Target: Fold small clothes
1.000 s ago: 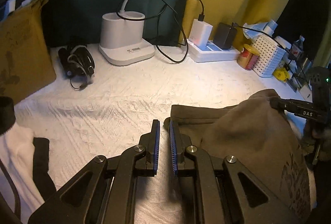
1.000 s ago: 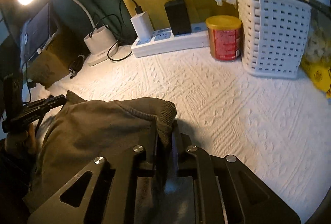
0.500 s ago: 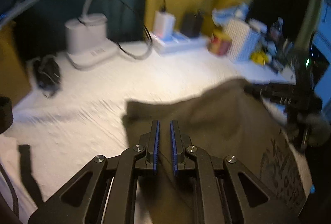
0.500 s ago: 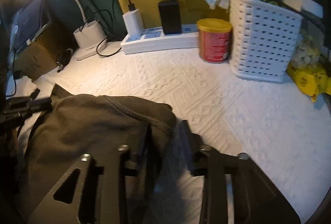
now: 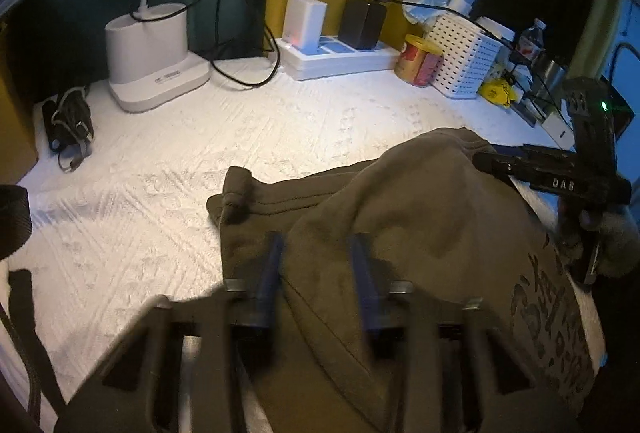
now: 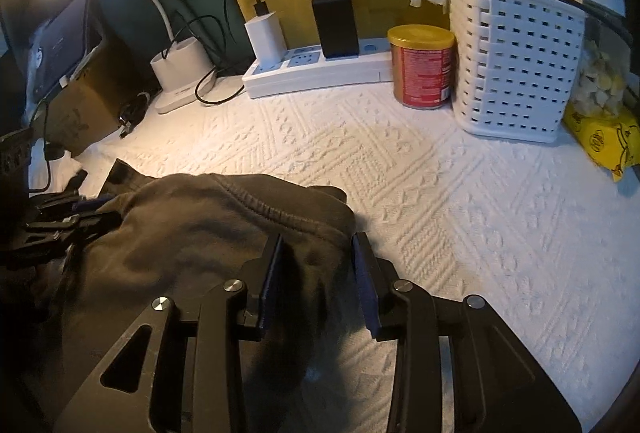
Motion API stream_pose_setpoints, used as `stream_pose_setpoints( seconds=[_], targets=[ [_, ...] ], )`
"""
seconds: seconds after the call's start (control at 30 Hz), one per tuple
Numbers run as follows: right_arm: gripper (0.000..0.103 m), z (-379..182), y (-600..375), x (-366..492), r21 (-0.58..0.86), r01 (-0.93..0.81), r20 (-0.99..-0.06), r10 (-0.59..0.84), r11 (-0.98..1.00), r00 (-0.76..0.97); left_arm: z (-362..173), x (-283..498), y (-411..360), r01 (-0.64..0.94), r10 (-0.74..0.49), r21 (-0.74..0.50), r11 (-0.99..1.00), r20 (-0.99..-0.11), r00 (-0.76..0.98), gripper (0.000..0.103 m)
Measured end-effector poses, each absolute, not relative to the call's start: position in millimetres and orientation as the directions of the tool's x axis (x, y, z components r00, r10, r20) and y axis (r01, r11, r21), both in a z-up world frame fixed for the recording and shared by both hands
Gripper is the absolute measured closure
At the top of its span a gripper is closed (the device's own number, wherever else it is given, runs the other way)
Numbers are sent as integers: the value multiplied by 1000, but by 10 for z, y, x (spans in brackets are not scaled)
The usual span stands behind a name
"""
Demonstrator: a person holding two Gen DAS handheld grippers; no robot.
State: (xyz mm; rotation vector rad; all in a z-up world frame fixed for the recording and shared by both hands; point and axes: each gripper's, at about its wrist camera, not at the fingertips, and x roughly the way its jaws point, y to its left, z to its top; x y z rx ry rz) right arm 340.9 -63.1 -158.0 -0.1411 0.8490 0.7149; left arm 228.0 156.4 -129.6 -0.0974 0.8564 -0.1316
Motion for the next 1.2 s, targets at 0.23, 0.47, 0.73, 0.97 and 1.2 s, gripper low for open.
stream_pose_setpoints(
  seconds=[0.23, 0.47, 0.73, 0.97, 1.2],
  targets=[
    [66, -1583, -620, 3404, 153, -627, -730, 515, 764, 450, -1215, 2237, 1684, 42, -115, -117, 992, -730, 674, 98],
    [64, -1537, -618, 3252, 86, -635, -725, 486, 767, 488, -1164, 2178, 1731, -32, -70, -120, 992, -751, 656, 91],
    [64, -1440, -719, 2915, 80, -644, -719, 492, 761, 492, -930, 1868, 1677, -55, -73, -156, 986, -711, 699, 43],
    [64, -1376, -852, 2581, 81, -645, -715, 495, 760, 494, -921, 1584, 1458, -18, -115, -176, 984, -714, 690, 43],
    [64, -1400, -966, 2272, 88, -648, -719, 498, 757, 484, -1024, 1296, 1235, 2, -147, -194, 981, -735, 662, 43]
  ],
)
